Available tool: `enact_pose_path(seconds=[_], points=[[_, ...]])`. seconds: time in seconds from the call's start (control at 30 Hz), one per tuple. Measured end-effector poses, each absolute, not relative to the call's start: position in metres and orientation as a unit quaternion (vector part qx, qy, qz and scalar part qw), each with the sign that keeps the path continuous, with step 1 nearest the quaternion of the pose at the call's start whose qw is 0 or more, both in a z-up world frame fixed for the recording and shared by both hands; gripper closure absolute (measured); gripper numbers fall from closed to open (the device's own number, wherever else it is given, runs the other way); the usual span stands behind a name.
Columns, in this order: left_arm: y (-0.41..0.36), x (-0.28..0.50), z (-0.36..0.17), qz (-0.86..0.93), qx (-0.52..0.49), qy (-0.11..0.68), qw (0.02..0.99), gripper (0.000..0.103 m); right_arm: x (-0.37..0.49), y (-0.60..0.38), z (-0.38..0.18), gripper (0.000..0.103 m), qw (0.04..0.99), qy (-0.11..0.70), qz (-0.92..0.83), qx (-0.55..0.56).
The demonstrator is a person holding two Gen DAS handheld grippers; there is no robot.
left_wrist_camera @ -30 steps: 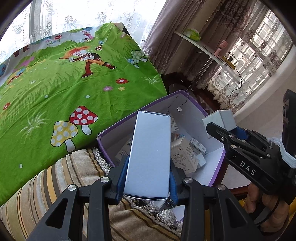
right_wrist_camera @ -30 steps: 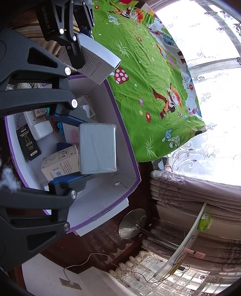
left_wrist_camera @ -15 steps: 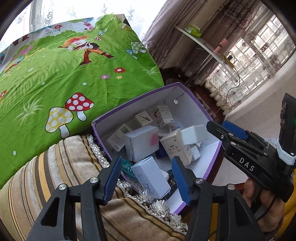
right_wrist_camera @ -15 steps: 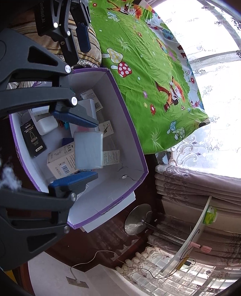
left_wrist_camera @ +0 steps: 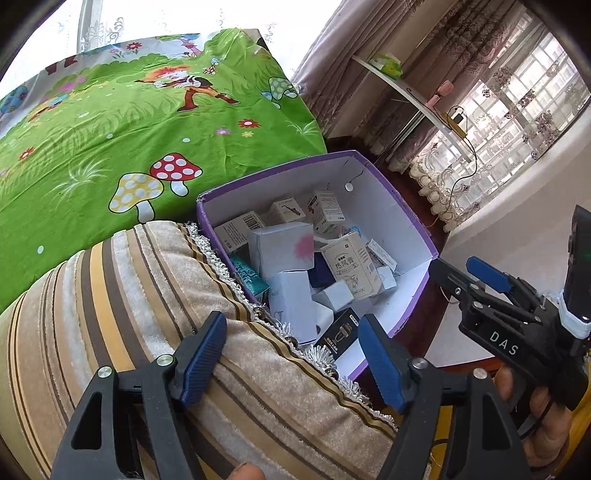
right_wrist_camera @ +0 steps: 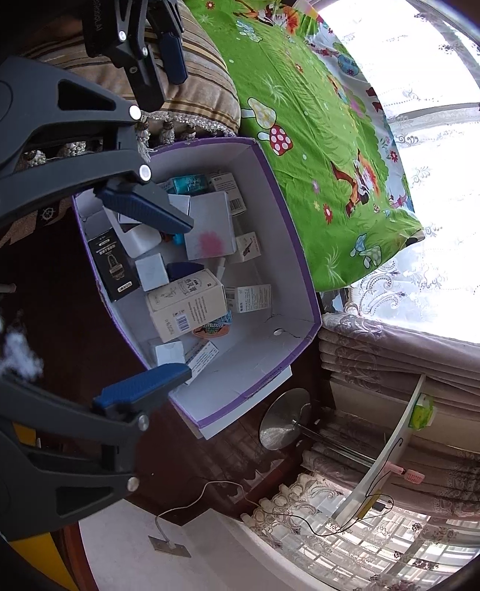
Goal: Organize rigid objects
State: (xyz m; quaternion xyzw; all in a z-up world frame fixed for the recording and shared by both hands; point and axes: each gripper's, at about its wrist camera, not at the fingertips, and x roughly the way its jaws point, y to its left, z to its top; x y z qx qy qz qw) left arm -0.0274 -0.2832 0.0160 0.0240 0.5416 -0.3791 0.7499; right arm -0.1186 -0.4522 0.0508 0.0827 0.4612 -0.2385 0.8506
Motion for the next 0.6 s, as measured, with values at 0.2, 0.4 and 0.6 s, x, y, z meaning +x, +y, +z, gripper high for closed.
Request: enact_pose_path(seconds=[0.2, 0.4, 0.6], points=[[-0.2872, -0.0267, 0.0140, -0.386, 0.024, 0.541, 0.747, 0.018, -0.1198, -0.4548, 0.0451, 0.028, 0.847, 0.466, -0.240, 0.093], [-0.2884, -0.0271, 0.0125, -0.386, 0.028, 0.540, 0.747, 0.018, -0.1180, -0.4544, 0.0429, 0.028, 0.846, 0.467, -0.239, 0.092], [-0.2905, -0.0279, 0.0115, -0.387, 0.032, 0.539, 0.747, 0.016, -0.1190, -0.4550, 0.0405, 0.028, 0.845, 0.469, -0.238, 0.095]])
